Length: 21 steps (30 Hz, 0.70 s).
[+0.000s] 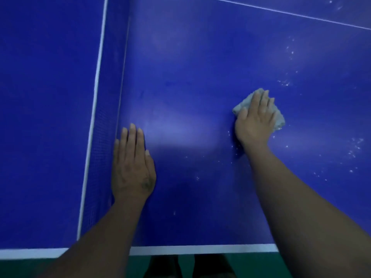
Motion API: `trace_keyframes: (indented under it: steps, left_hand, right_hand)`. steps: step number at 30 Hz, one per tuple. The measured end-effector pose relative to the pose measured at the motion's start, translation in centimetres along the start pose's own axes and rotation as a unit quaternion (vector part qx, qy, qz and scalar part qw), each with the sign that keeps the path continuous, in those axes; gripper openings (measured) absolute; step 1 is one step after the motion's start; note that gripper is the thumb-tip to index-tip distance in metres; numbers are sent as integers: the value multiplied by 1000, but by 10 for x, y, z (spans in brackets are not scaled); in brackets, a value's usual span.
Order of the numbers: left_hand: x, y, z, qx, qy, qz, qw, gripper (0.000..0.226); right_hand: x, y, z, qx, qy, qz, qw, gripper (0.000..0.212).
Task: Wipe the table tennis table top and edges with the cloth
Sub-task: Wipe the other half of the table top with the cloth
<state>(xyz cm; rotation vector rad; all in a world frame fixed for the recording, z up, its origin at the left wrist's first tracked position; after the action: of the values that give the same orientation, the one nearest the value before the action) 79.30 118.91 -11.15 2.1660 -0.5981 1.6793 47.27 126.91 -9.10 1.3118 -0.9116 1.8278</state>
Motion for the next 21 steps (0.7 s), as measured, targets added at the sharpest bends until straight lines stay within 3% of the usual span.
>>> trace_keyframes:
  steps: [1, 3, 7, 12, 14, 18, 21]
  left_hand:
    - [-1, -2, 0, 2, -10, -6, 1000, 60]
    - [-4, 0, 3, 3, -22, -25, 999, 57]
    - [-7, 0, 5, 8, -22, -34, 999, 55]
    - [-5, 0, 3, 14, -39, -30, 999, 57]
    - [-5, -1, 4, 23, -40, -18, 999, 58]
    - [-5, 0, 3, 24, -50, -22, 998, 57]
    - [-4, -1, 3, 23, -52, -28, 998, 55]
  right_hand:
    - [-7, -3, 19, -24, 11, -17, 1000, 67]
    - [-26, -15, 66, 5, 6, -19, 1000, 67]
    - [-58, -78, 141, 211, -7, -8, 977, 67]
    - [-46, -91, 82, 364, 2, 29, 931, 64]
    - [-29, -61, 37, 341, -11, 43, 939, 63]
    - [8, -7, -38, 195, -23, 50, 979, 64]
    - [5, -2, -23, 70, -16, 15, 997, 65]
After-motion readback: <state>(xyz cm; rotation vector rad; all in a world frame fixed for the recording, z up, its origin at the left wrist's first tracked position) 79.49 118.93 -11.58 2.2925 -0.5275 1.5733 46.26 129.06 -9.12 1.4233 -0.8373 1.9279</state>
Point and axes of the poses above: each hand's wrist, its own y-axis towards the middle knuckle, its own x-axis out of the back of the hand, z = x × y, the point moved 2 cm from there along y, towards the middle knuckle, and after that the axes turned 3 degrees about y, right-handed, at the moved point
